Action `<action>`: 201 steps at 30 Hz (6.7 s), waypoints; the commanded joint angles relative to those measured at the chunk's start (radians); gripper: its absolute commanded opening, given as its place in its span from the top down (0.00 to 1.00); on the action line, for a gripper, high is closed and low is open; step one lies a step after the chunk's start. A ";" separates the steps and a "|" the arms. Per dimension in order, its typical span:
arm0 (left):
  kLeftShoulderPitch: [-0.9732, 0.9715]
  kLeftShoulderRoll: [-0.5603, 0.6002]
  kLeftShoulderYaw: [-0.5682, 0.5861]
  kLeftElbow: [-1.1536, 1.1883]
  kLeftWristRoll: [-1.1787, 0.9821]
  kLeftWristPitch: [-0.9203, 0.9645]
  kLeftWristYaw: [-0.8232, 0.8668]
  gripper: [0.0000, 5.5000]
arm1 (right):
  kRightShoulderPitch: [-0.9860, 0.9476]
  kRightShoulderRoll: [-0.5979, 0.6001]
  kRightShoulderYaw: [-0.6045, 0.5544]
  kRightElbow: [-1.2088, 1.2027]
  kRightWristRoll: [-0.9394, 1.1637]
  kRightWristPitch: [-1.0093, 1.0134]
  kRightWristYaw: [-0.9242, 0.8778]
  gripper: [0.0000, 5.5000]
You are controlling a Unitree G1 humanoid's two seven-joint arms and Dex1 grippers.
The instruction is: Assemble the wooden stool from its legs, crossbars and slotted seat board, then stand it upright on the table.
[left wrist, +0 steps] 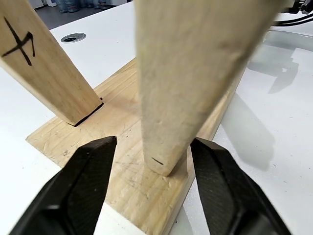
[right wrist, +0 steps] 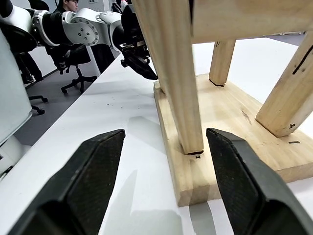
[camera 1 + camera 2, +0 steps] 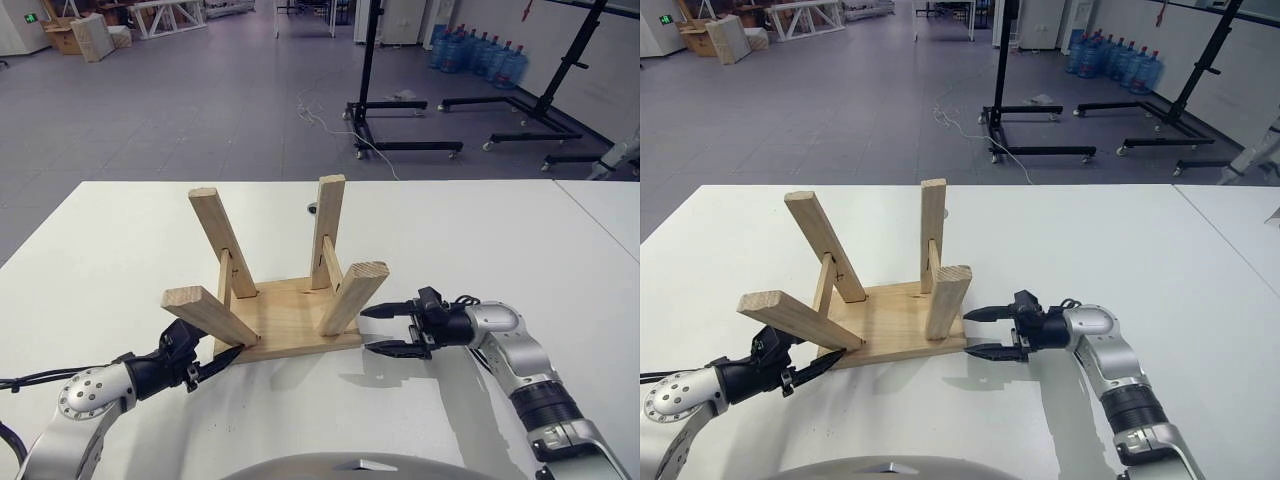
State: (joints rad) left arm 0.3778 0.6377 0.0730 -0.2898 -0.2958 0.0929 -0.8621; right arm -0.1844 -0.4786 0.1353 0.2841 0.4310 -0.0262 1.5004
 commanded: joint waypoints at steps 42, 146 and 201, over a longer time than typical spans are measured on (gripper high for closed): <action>0.207 0.180 0.059 -0.439 -0.780 0.622 -0.182 0.76 | 0.056 -0.327 -0.002 -0.654 0.598 1.320 -0.328 0.83; 0.116 0.133 -0.050 -0.074 0.061 -0.156 -0.174 0.41 | 0.517 -0.246 -0.161 -0.278 0.098 -0.065 0.014 0.49; -0.079 0.199 -0.045 -0.269 -0.403 0.173 -0.402 0.76 | 0.112 -0.196 -0.060 -0.385 0.243 0.403 0.053 0.73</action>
State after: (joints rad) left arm 0.2762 0.8406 0.0681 -0.4811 -0.6795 0.2386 -1.2534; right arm -0.0128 -0.7108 0.0712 0.0005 0.5278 0.2663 1.5808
